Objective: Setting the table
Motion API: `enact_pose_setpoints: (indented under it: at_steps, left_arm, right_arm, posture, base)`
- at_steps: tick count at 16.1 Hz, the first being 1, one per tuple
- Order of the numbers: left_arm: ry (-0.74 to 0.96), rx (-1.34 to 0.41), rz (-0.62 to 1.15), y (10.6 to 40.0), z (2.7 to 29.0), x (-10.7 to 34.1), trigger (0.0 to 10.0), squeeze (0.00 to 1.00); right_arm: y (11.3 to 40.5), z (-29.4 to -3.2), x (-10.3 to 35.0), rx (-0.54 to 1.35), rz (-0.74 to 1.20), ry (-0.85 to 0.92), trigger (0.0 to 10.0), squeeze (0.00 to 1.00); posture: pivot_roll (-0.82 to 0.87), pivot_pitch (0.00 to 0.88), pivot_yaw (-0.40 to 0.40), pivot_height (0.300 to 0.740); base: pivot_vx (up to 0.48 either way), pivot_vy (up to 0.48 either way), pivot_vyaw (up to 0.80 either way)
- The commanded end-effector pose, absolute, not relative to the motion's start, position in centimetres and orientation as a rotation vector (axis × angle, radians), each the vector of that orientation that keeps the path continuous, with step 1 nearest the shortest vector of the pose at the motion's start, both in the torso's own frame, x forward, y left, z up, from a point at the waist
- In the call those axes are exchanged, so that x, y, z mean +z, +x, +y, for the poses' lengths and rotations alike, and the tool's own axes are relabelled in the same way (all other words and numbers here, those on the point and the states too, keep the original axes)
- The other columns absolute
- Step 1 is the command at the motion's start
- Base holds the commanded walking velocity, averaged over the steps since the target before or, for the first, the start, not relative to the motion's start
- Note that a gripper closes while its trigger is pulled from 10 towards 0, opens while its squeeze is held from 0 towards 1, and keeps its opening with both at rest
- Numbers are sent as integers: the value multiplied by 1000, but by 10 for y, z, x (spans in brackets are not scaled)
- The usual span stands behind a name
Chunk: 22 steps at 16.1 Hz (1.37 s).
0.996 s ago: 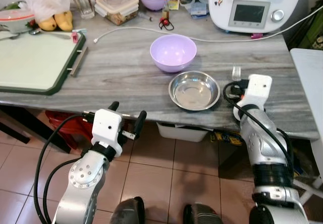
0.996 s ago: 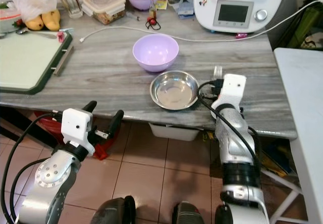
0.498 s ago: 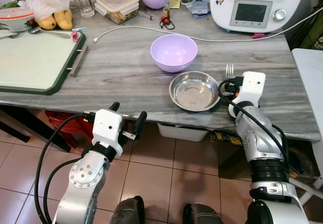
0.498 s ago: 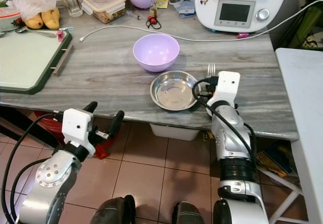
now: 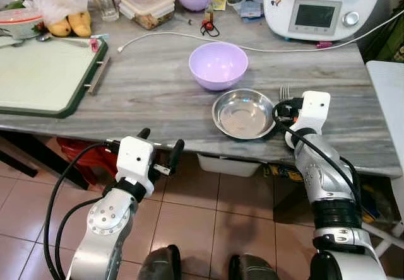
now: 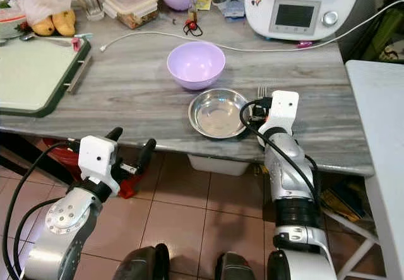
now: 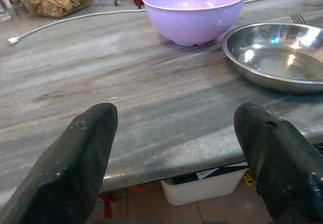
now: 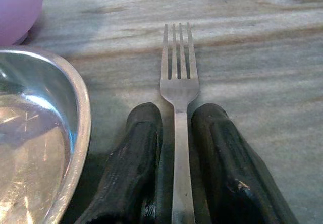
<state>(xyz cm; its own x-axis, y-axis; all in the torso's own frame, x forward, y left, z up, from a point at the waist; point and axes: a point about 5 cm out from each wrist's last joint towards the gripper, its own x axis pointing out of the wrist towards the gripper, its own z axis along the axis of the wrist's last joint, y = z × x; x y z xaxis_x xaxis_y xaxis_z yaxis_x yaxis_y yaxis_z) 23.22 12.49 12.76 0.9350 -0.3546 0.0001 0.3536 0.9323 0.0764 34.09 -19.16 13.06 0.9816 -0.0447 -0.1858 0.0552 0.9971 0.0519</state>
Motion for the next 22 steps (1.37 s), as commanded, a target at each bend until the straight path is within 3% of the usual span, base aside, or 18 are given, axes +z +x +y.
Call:
enact_pose_setpoints:
  at_steps: [1, 10, 11, 13, 14, 15, 16, 19, 20, 21, 22]
  left_arm:
    - [78, -374, -26, 232, 124, 131, 10000, 0]
    - [79, -362, -45, 234, 124, 133, 10000, 0]
    - [80, -353, -48, 234, 124, 134, 10000, 0]
    - [75, -317, -33, 236, 126, 133, 10000, 0]
    - [78, -277, -13, 238, 129, 129, 10000, 0]
    - [76, -272, -8, 238, 130, 128, 10000, 0]
    - [68, -272, -6, 238, 131, 127, 10000, 0]
    - [59, -245, -8, 241, 131, 122, 10000, 0]
    - [58, -242, -10, 242, 131, 121, 10000, 0]
    - [56, -239, -14, 243, 129, 121, 10000, 0]
    - [54, -232, -26, 247, 129, 123, 10000, 0]
  right_arm:
    - [337, -194, 120, -51, 224, 40, 10000, 1000]
    - [338, -201, 153, -85, 18, 24, 10000, 1000]
    - [337, -203, 157, -94, -17, 17, 10000, 549]
    - [333, -207, 162, -109, -47, -11, 10000, 75]
    - [325, -208, 163, -122, -71, -17, 10000, 20]
    - [323, -208, 163, -123, -78, -15, 10000, 20]
    - [317, -208, 163, -135, -100, -16, 10000, 1000]
    - [294, -194, 161, -109, -143, -22, 10000, 1000]
    - [290, -191, 161, -95, -148, -34, 10000, 898]
    - [285, -189, 161, -80, -155, -58, 10000, 0]
    - [277, -187, 160, -77, -154, -49, 10000, 0]
  posture:
    - [68, 173, 64, 740]
    - [65, 163, 59, 740]
    - [65, 161, 58, 740]
    - [63, 155, 54, 740]
    - [60, 142, 48, 740]
    - [60, 139, 47, 740]
    - [57, 123, 42, 740]
    - [37, 66, 27, 740]
    - [32, 60, 21, 740]
    - [37, 45, 11, 740]
    - [34, 26, 9, 740]
  base:
    - [0, 0, 0]
    - [0, 0, 0]
    - [0, 0, 0]
    - [0, 0, 0]
    - [0, 0, 0]
    - [0, 0, 0]
    - [0, 0, 0]
    - [0, 0, 0]
    - [0, 0, 0]
    - [0, 0, 0]
    - [0, 0, 0]
